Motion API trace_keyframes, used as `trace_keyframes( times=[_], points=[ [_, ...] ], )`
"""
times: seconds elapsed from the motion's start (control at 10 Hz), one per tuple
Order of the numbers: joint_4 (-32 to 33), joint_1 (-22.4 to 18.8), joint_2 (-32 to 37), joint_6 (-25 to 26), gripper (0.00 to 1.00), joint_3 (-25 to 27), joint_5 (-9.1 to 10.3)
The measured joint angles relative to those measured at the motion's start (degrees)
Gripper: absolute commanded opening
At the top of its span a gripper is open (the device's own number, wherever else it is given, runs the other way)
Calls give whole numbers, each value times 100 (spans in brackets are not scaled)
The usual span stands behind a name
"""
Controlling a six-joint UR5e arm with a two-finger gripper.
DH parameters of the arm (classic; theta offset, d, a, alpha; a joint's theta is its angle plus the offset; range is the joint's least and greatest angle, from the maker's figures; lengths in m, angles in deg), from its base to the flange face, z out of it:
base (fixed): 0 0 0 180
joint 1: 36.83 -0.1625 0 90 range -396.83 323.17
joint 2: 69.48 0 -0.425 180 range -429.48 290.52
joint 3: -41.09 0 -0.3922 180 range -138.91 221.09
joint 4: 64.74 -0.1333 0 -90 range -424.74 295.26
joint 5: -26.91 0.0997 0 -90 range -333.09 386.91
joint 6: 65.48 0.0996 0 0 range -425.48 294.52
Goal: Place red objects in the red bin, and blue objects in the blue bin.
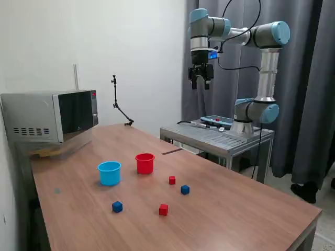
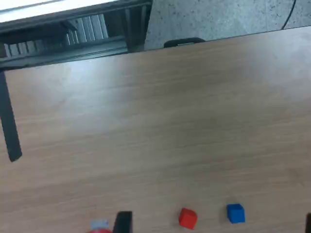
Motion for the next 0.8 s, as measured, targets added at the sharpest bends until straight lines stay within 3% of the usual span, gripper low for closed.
trace_keyframes(
  times=[0.3,0.8],
  points=[
    [-228,73,18,921,100,40,53],
    [-242,97,10,1134,100,32,63]
  ],
)
